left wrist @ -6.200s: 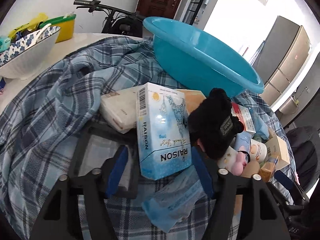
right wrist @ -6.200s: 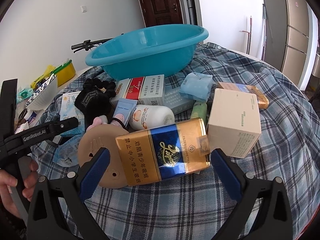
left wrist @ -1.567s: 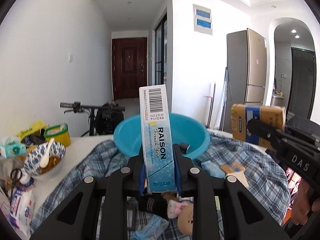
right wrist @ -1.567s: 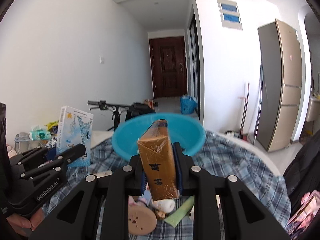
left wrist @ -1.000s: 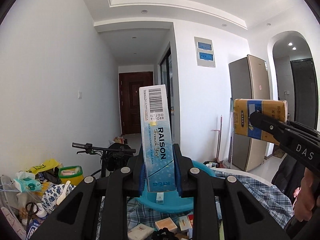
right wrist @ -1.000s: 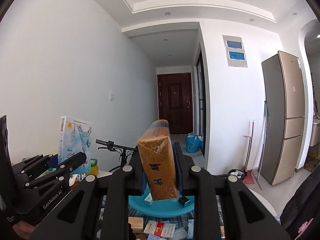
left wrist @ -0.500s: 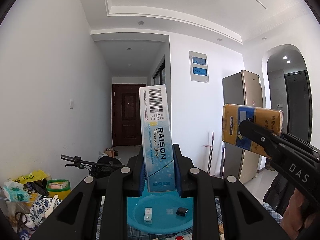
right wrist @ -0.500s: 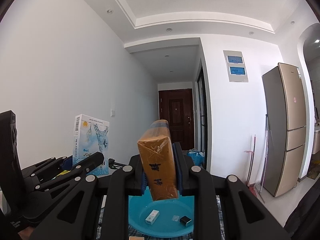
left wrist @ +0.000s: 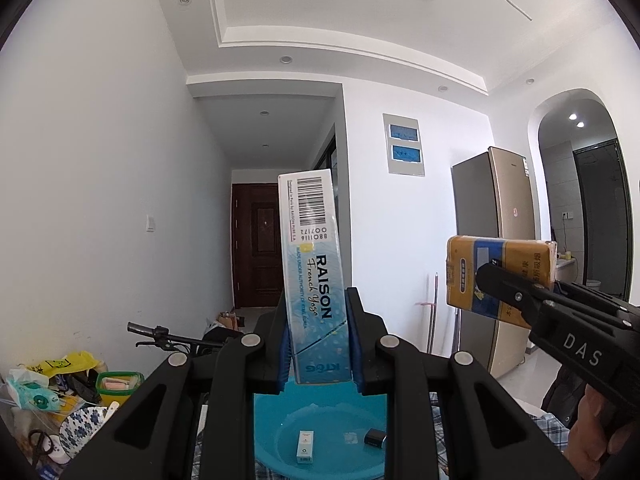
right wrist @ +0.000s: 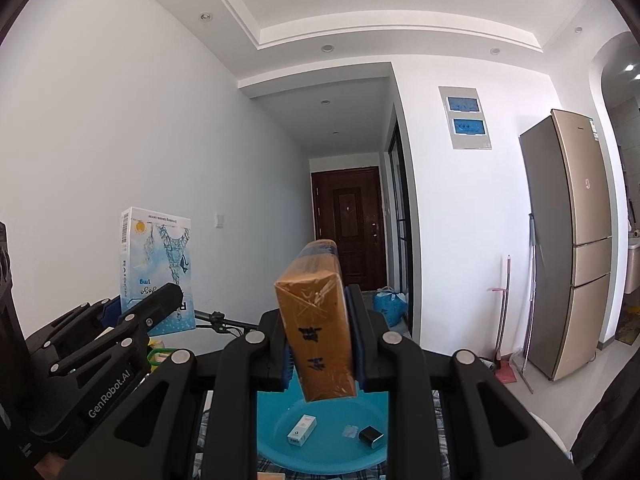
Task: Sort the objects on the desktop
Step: 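Lift the RAISON box and cigarette pack and carry both over the teal basin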
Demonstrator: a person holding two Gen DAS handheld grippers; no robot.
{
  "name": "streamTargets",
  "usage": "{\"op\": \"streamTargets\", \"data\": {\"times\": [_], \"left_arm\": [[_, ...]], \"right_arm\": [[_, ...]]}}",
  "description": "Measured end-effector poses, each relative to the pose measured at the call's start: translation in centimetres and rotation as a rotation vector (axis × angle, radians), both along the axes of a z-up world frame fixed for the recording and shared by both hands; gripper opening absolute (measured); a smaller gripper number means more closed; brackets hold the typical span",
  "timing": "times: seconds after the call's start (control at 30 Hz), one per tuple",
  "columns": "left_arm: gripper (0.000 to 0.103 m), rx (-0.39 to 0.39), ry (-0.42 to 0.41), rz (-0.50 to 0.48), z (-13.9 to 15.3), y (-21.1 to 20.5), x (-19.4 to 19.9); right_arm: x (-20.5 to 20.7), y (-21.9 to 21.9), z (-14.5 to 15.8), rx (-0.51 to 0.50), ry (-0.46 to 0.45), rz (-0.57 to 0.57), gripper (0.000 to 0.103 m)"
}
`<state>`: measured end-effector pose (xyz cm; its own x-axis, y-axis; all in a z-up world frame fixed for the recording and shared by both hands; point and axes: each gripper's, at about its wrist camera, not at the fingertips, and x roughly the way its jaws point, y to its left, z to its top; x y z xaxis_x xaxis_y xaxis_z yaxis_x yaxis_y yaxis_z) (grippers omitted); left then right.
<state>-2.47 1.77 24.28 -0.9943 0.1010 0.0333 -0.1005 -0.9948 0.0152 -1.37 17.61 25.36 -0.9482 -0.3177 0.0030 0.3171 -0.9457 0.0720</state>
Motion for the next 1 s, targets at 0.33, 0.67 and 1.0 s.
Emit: {"op": "streamTargets", "data": {"times": [0.33,0.67,1.0], "left_arm": [[0.025,0.0,-0.056,0.033,-0.8,-0.3,-2.8],[0.025,0.025,-0.115,0.042,-1.6,-1.0,-5.6],[0.025,0.028,-0.24,0.051,-4.3,-0.9,-11.1]], "right_arm": [[-1.1,-0.8,-0.7,0.018,-0.05,0.039,0.021],[-3.4,-1.2,-1.7,0.033,-0.113,0.051,0.021],[-8.8,-1.1,-4.0,0.066,-0.262,0.03,0.021]]}}
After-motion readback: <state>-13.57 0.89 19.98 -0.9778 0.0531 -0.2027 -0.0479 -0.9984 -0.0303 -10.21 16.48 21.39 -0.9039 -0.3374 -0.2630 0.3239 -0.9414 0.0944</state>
